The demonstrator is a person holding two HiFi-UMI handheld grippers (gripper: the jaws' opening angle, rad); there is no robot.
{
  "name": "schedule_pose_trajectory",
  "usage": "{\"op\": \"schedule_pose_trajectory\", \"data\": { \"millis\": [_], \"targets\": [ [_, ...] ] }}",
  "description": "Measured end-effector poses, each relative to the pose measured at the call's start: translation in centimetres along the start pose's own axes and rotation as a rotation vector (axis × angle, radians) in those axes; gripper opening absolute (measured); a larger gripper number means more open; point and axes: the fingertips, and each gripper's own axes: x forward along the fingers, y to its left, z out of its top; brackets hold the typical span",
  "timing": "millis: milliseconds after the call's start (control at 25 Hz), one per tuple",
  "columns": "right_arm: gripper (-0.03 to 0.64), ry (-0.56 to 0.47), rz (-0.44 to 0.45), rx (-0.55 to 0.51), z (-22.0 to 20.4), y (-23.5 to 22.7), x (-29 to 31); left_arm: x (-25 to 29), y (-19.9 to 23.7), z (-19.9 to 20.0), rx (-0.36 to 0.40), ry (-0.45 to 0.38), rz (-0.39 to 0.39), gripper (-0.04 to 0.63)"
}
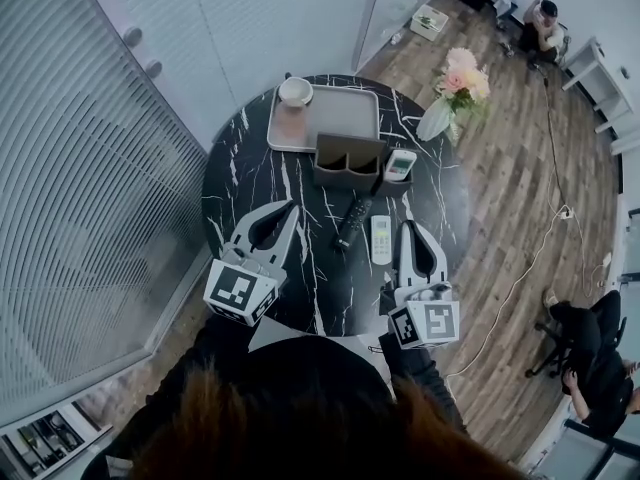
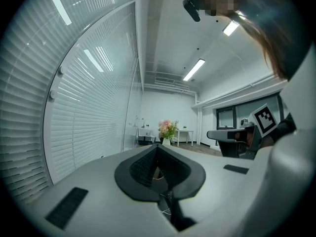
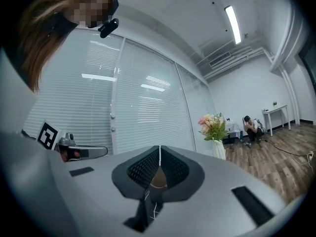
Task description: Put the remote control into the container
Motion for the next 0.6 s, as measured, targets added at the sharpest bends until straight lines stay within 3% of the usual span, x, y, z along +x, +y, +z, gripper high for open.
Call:
{"op": "schedule_pose_trajectory", "data": {
  "millis": [320, 600],
  "targets": [
    [0.025, 0.029, -0.04, 0.002, -0.9, -1.9, -0.7, 1.2, -1.2, -0.5, -0.003, 0.018, -0.029, -0.003],
    [0.025, 0.14, -0.08, 0.018, -5.3, -4.1, -0.7, 1.6, -2.1, -0.3, -0.001, 0.015, -0.038, -0.003]
  ]
}}
